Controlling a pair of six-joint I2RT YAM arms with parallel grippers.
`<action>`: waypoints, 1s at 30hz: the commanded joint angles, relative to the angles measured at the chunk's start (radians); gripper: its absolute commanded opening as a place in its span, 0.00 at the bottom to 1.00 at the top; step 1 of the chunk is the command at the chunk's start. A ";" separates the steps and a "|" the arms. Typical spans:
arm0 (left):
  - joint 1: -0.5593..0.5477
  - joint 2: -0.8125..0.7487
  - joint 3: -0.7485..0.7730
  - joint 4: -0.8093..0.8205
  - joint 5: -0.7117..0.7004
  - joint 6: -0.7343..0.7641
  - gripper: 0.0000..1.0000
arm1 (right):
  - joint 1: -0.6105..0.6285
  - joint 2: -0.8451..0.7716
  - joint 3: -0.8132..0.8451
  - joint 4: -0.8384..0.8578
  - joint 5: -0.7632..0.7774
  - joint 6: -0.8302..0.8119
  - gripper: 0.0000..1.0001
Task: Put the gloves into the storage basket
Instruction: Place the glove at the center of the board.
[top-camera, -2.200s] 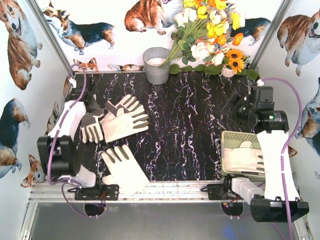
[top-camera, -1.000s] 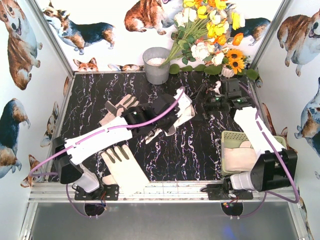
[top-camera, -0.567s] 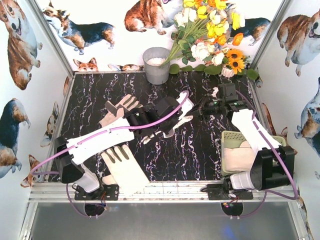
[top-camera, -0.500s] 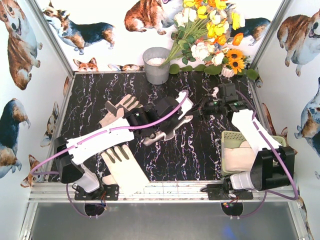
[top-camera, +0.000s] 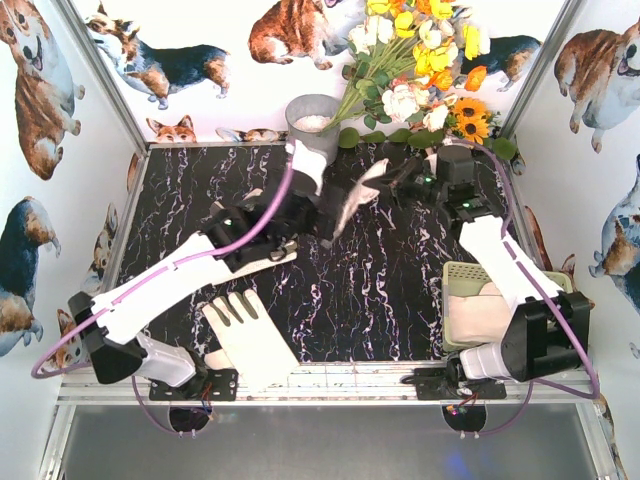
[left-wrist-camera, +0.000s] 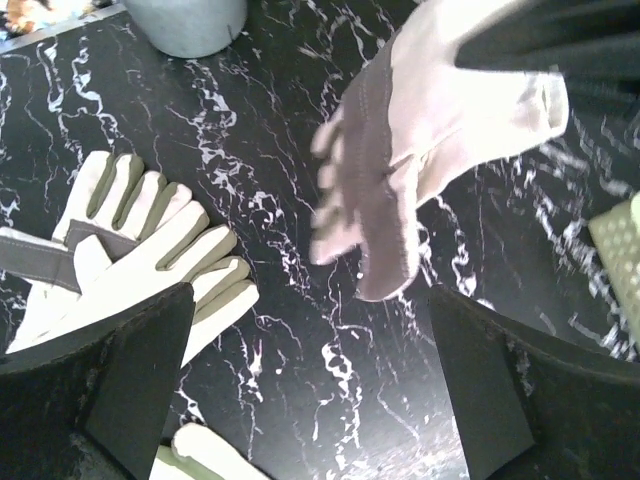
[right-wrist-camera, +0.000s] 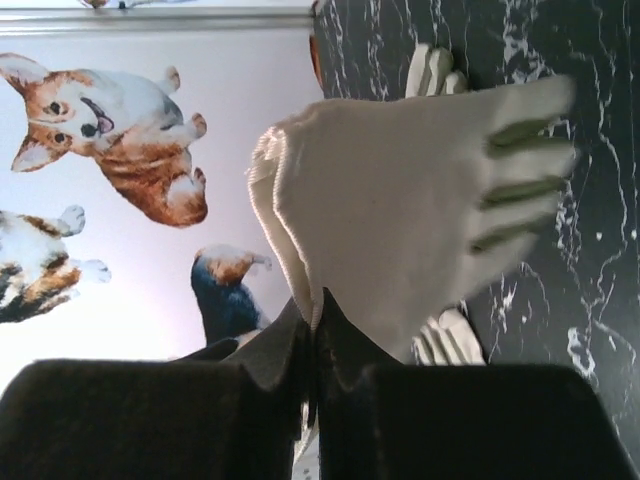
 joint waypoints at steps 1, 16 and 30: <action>0.059 -0.048 -0.016 0.058 0.005 -0.151 0.95 | 0.066 -0.078 -0.056 0.156 0.254 -0.032 0.00; 0.100 -0.006 -0.192 0.038 0.180 -0.435 1.00 | 0.192 -0.067 -0.315 -0.265 0.354 -0.045 0.42; 0.288 -0.093 -0.584 0.236 0.469 -0.725 0.98 | 0.182 -0.280 -0.187 -0.379 0.607 -0.525 0.70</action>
